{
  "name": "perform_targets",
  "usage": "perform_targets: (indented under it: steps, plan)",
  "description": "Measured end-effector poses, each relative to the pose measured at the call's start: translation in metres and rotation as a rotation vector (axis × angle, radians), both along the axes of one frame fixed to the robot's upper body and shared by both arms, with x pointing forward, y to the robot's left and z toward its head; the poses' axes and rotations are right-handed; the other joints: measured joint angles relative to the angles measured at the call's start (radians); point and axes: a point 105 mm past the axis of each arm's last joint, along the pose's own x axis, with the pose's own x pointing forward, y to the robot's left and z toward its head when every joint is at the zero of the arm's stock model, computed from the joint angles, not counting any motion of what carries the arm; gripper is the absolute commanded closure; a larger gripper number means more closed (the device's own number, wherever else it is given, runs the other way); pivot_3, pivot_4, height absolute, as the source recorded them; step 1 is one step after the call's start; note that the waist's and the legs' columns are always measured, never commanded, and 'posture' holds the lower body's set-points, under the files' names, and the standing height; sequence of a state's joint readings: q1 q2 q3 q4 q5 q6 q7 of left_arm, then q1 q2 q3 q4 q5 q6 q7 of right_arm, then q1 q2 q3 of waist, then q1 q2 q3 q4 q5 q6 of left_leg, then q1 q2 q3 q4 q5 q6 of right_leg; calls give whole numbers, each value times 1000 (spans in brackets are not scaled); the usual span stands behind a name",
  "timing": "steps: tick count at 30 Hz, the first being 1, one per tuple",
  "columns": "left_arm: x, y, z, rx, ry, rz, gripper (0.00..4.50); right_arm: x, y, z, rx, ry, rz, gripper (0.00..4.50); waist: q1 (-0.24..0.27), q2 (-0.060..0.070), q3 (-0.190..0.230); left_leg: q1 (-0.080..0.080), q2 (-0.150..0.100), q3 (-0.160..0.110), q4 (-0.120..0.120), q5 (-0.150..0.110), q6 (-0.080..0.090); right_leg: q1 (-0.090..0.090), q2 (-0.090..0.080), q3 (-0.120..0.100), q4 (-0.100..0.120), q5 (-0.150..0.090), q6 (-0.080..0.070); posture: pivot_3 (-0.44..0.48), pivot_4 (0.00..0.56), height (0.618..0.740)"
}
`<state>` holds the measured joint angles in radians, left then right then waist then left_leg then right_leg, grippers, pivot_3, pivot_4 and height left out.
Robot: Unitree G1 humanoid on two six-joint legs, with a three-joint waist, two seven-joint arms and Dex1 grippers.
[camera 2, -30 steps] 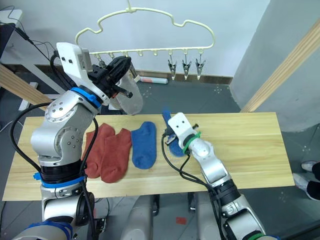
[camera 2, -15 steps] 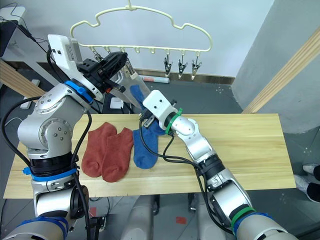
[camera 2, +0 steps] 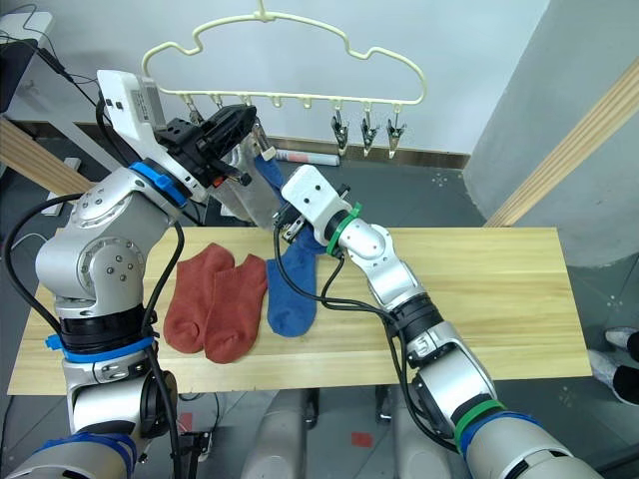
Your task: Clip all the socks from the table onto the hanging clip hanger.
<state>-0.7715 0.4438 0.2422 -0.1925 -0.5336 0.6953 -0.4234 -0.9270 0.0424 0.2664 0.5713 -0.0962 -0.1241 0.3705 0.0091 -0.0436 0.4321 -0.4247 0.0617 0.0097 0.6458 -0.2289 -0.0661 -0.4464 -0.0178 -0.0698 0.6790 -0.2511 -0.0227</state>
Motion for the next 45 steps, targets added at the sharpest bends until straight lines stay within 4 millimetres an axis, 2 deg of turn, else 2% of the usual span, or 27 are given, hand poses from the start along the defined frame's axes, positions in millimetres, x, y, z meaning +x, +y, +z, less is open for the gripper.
perform_targets:
  steps: [13, 16, 19, 24, 25, 26, 31, 38, 41, 45]
  plan:
    - [-1, -1, -1, 1, 1, 3, 4500, 0, 4, 10, 19, -29, 9, 4458, 0, 0, 0, 0, 0, 0, 0, 0, 0, 0, 0, 0, 0, 0, 0, -7, 432, 740]
    - [-1, -1, -2, 3, 1, 6, 3704, 0, 5, 9, 24, -25, 5, 4500, 0, 0, 0, 0, 0, 0, 0, 0, 0, 0, 0, 0, 0, 0, 0, -6, 431, 740]
    - [-4, -3, 0, 11, -13, -1, 2677, 1, 5, 11, 30, -26, -3, 4500, 1, 0, 0, 0, 0, 0, 0, 0, 0, 0, 0, 0, 0, 0, 0, -4, 428, 740]
    - [-11, -3, 1, 53, -37, -15, 1217, 1, 5, 10, 38, -22, -1, 4500, 1, 0, 0, 0, 0, 0, 0, 0, 0, 0, 0, 0, 1, 0, 0, 2, 423, 740]
    - [-14, -3, 1, 70, -46, -24, 898, 1, 5, 11, 39, -20, 1, 3904, 1, 0, 0, 0, 0, 0, 0, 0, 0, 0, 0, 0, 1, 0, 0, 2, 423, 740]
    - [-16, -3, -1, 82, -49, -33, 892, 1, 5, 10, 40, -15, 3, 3695, 0, 0, 0, 0, 0, 0, 0, 0, 0, 0, 0, 0, 1, 0, 0, 3, 423, 740]
    - [-17, 1, -11, 105, -33, -27, 892, 3, 4, 4, 5, 20, 4, 1920, 1, 0, 0, 0, 0, 0, 0, 0, 0, 0, 0, 0, 1, 0, 0, -1, 420, 740]
    - [-21, 7, -23, 131, -34, -19, 892, -4, -31, -36, -117, 101, -15, 1920, 11, 0, 0, 0, 0, 0, 0, 0, 0, 0, 0, 0, 0, 0, 0, -7, 418, 740]
    - [-28, 10, -25, 184, -44, -40, 892, -20, -53, -51, -182, 129, -13, 1920, 13, 0, 0, 0, 0, -1, 0, 0, 0, 0, 0, 0, 1, 0, 0, -2, 419, 740]
    - [-34, 19, -33, 269, -34, -52, 892, -42, -77, -54, -236, 152, -21, 1920, 12, 0, 0, 1, 0, 0, 0, 0, 0, 0, 0, 1, 1, -3, 5, 11, 415, 740]
